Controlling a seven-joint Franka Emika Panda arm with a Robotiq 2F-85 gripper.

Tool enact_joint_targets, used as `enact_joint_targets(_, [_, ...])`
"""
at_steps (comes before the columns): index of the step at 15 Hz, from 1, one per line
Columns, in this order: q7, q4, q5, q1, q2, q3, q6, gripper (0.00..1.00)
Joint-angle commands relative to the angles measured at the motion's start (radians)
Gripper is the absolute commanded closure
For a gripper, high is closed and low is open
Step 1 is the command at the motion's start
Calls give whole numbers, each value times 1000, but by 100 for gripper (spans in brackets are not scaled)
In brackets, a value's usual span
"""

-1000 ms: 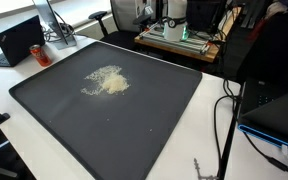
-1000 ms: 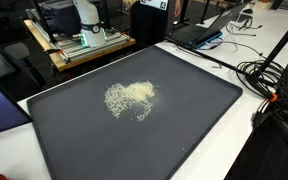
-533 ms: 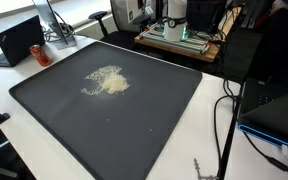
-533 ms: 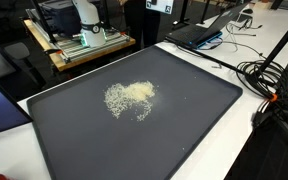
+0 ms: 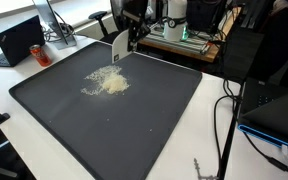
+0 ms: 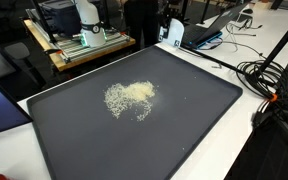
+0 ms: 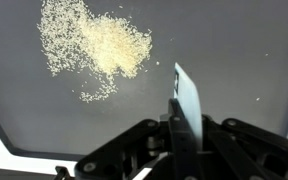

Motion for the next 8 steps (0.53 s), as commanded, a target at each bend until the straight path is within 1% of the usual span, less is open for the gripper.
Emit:
enact_joint_targets(1, [230,78,-168,54,103,-27,-36,99])
enact_joint_targets(4, [382,122,-246,112,163,-37,-109,99])
enact_joint_targets(8, [555,187,-288,181,221,-32,-237,99])
